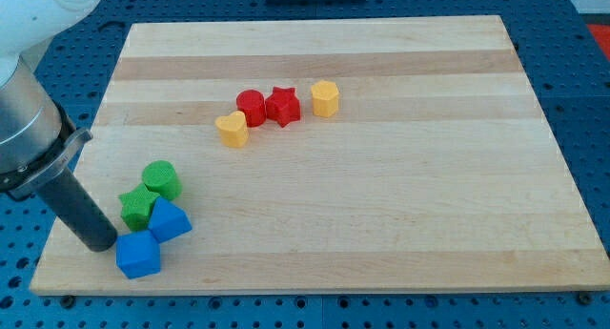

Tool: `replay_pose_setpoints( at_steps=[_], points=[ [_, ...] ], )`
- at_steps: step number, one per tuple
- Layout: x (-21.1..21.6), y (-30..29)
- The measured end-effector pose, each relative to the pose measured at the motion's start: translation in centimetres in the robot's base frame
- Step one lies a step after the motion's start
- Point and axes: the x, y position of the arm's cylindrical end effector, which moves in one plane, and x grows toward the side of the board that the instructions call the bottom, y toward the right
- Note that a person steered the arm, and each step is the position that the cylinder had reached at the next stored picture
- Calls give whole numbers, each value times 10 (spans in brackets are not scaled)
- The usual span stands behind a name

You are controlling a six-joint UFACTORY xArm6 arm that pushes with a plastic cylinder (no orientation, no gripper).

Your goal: Move the green star along with blue triangle right a bit

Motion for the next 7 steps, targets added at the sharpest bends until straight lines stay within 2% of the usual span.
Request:
replay_pose_setpoints(
  at_steps=[4, 7],
  points=[
    [-2, -10],
    [-29, -5]
  ],
)
